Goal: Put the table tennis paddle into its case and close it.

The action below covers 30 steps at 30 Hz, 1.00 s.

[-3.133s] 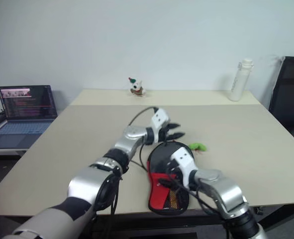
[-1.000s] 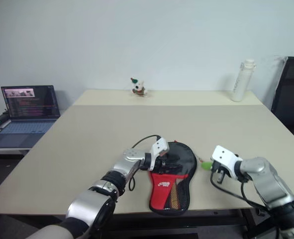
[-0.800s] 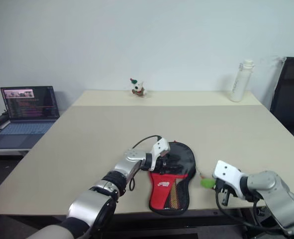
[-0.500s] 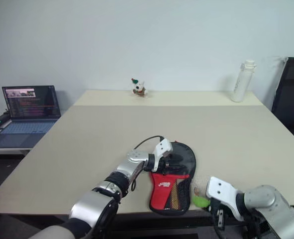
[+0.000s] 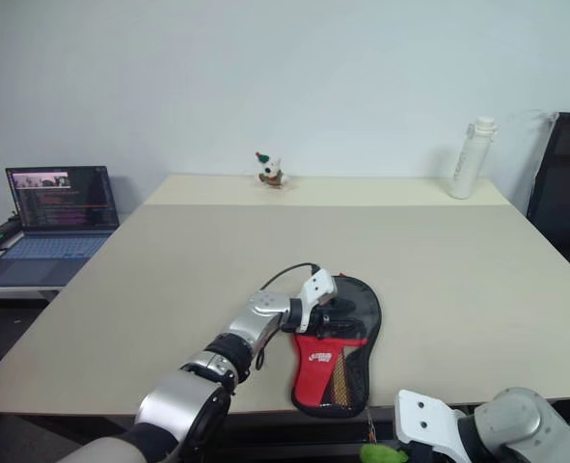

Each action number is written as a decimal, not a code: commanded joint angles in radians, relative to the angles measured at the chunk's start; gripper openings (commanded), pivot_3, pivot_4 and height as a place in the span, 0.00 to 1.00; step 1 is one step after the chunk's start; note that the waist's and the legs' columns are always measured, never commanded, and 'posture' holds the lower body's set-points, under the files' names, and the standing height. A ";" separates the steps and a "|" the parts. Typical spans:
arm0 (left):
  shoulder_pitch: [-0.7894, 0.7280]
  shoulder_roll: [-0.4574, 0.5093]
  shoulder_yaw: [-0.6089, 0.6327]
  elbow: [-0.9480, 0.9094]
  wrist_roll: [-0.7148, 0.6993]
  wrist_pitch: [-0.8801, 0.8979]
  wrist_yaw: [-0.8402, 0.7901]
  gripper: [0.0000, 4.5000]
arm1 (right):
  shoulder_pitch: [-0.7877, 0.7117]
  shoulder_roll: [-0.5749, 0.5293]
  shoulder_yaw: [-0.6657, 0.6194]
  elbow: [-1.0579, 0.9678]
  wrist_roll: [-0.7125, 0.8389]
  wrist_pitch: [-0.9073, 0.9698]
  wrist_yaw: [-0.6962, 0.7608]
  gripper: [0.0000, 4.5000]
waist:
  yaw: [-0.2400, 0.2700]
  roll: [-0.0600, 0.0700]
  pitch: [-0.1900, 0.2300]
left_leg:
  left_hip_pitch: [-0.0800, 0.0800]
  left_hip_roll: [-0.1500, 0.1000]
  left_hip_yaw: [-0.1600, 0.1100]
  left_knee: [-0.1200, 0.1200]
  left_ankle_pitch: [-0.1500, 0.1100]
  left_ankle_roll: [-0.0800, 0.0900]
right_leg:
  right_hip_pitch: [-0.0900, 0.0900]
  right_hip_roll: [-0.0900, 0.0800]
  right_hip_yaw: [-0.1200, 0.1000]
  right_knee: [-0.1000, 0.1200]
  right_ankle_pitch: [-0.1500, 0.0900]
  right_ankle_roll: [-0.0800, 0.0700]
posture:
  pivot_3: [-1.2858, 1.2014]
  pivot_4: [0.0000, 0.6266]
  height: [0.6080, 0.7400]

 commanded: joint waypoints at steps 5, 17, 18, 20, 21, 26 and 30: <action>0.019 -0.016 -0.018 0.025 0.012 0.008 0.012 0.52 | -0.131 0.002 -0.167 -0.073 0.318 0.202 -0.001 0.34 | 0.000 0.000 0.000 | 0.000 0.000 0.000 0.001 0.000 0.000 | 0.000 0.000 0.000 0.000 0.000 0.000 | 0.52 0.24 1.00; 0.122 0.141 0.086 -0.272 -0.161 0.148 -0.166 0.52 | -0.455 0.119 -0.185 0.330 0.289 0.131 -0.165 0.79 | -0.015 -0.001 0.000 | -0.002 0.002 0.000 0.002 0.000 0.000 | -0.002 0.001 0.000 0.000 0.001 0.001 | 0.52 0.24 1.00; 0.162 0.174 0.095 -0.352 -0.189 0.195 -0.192 0.52 | -0.466 0.131 -0.172 0.385 0.256 0.087 -0.165 0.79 | -0.019 0.000 0.000 | -0.002 0.002 0.000 0.001 -0.001 0.000 | -0.002 0.002 0.001 0.000 0.001 0.001 | 0.52 0.24 1.00; 0.259 0.244 0.099 -0.524 -0.223 0.276 -0.219 0.52 | -0.482 0.155 -0.155 0.508 0.191 -0.022 -0.139 0.79 | -0.024 0.000 0.001 | -0.001 0.004 0.001 -0.001 0.000 0.000 | -0.003 0.003 0.002 0.001 0.001 0.000 | 0.52 0.24 1.00; 0.301 0.268 0.097 -0.602 -0.236 0.313 -0.219 0.52 | -0.487 0.162 -0.151 0.560 0.164 -0.078 -0.122 0.79 | -0.025 0.000 0.001 | 0.000 0.004 0.001 -0.002 0.000 0.000 | -0.003 0.004 0.002 0.001 0.000 0.000 | 0.52 0.24 1.00; 0.486 0.376 0.125 -0.985 -0.329 0.505 -0.180 0.52 | -0.564 0.192 -0.122 0.801 0.085 -0.220 -0.036 0.79 | -0.017 0.001 0.002 | 0.000 0.005 0.001 -0.002 0.000 0.000 | -0.003 0.004 0.002 0.002 0.000 -0.001 | 0.52 0.24 1.00; 0.534 0.401 0.150 -1.127 -0.368 0.574 -0.102 0.52 | -0.649 0.217 -0.104 0.931 0.039 -0.287 0.012 0.79 | -0.010 0.002 0.003 | -0.001 0.004 0.001 0.001 0.000 0.000 | -0.003 0.003 0.001 0.003 0.000 -0.001 | 0.52 0.24 1.00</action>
